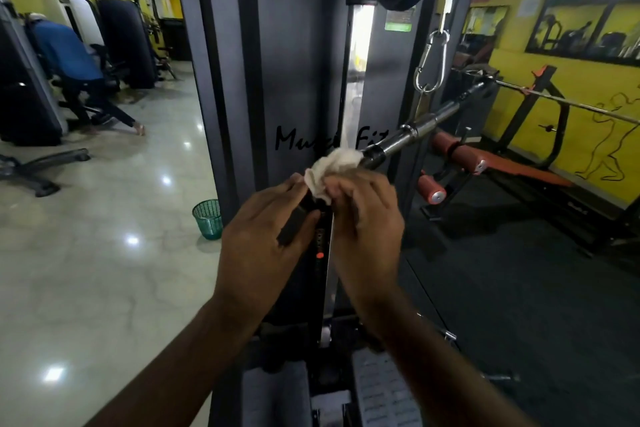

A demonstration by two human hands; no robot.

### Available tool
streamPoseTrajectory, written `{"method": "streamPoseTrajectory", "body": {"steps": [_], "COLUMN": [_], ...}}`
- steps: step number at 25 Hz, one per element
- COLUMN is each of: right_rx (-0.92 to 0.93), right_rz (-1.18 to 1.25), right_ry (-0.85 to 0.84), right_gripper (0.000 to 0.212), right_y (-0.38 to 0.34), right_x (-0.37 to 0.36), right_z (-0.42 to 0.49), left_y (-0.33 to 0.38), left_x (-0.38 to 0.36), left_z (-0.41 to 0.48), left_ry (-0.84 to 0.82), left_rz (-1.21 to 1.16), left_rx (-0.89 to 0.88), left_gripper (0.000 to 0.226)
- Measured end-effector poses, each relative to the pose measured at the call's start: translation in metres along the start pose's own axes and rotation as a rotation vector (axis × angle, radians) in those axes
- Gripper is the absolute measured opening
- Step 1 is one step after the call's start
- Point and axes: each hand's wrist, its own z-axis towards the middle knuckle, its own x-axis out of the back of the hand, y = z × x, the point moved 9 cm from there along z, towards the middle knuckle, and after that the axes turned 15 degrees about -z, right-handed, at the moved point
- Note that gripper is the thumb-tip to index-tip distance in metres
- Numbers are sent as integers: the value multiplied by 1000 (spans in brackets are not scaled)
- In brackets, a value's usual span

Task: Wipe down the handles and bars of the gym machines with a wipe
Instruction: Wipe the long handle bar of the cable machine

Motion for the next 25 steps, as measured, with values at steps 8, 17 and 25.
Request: {"method": "streamPoseTrajectory", "body": {"steps": [8,17,25], "right_rx": [683,636,559], "right_rz": [-598,-692,-595], "right_ry": [-997,-1065,-1008], "right_gripper": [22,21,19], "right_y": [-28,-9,-3], "right_x": [-41,-45,-28], "right_z": [86,88,88], "left_y": [9,15,20], "left_x": [-11,-24,-28], "left_z": [-13,-9,-2], "left_ry": [10,-29,-27], "left_rz": [26,-42,-126], "left_rx": [-85,-112,-106], "left_gripper": [40,38,38]}}
